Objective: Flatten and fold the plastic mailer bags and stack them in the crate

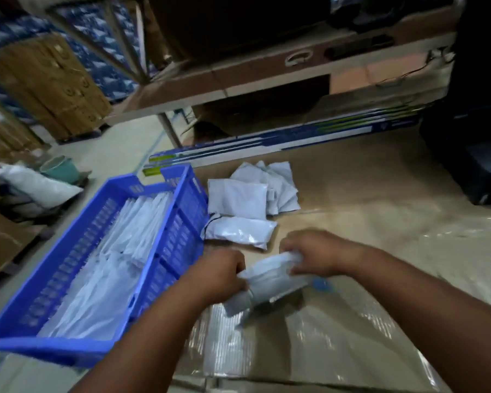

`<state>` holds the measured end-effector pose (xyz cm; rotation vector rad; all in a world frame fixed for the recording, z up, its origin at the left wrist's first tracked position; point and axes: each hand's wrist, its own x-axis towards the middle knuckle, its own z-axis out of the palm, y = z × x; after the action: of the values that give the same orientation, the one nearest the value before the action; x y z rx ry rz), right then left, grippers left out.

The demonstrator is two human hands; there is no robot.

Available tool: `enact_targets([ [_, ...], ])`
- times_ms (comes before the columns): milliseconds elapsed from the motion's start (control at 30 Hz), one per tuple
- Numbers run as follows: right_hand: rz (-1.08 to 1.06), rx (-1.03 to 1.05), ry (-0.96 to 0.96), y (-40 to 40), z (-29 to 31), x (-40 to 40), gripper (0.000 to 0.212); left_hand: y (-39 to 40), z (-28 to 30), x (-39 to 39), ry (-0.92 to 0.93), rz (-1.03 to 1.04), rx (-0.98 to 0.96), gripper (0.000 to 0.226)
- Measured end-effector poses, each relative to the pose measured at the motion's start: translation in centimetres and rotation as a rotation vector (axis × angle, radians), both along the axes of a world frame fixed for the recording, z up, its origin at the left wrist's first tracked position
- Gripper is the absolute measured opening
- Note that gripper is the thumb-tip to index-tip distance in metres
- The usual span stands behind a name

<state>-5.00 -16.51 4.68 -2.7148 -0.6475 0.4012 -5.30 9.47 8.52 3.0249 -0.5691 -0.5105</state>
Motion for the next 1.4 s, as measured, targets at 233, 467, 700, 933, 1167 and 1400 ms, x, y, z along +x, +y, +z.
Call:
enact_targets([
  [233, 0.371, -0.017, -0.155, 8.1, 11.2, 8.6, 0.038, 6.4, 9.2, -2.3, -0.099, 0.290, -0.077, 0.037],
  [467, 0.544, -0.221, -0.178, 22.5, 21.7, 10.5, 0.043, 16.6, 15.9, -4.6, -0.201, 0.448, -0.132, 0.038],
  [700, 0.662, -0.483, -0.195, 37.8, 21.5, 11.8, 0.043, 26.2, 12.7, -5.3, -0.227, 0.523, -0.121, 0.042],
  [933, 0.559, -0.650, 0.133, 45.1, 13.7, 15.3, 0.036, 31.6, 7.3, -1.8, 0.121, 0.481, -0.131, 0.041],
  [1167, 0.594, -0.739, 0.116, 47.6, 6.8, 15.0, 0.028, 31.6, 3.2, 1.3, 0.307, 0.444, -0.002, 0.040],
  [1400, 0.687, -0.715, -0.027, 49.8, 3.4, 14.4, 0.024, 32.1, 2.1, 1.6, 0.174, 0.336, 0.138, 0.026],
])
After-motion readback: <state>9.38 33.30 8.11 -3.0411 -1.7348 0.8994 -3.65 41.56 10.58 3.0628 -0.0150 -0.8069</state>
